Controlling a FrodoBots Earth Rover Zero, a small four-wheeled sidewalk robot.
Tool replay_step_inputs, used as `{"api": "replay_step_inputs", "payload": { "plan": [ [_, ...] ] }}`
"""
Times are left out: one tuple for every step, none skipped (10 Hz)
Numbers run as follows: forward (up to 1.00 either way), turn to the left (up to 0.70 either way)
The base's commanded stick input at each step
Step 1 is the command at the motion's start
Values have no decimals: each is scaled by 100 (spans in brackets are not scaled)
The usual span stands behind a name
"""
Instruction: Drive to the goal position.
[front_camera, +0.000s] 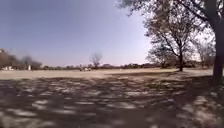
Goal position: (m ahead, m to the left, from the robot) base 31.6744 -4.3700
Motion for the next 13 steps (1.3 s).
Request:
{"api": "replay_step_inputs", "payload": {
  "plan": [
    [100, 0],
    [100, 0],
    [100, 0],
    [100, 0],
    [100, 0],
    [100, 0],
    [100, 0],
    [100, 0],
    [100, 0],
    [100, 0],
    [100, 0],
    [100, 0],
    [100, 0]
  ]
}}
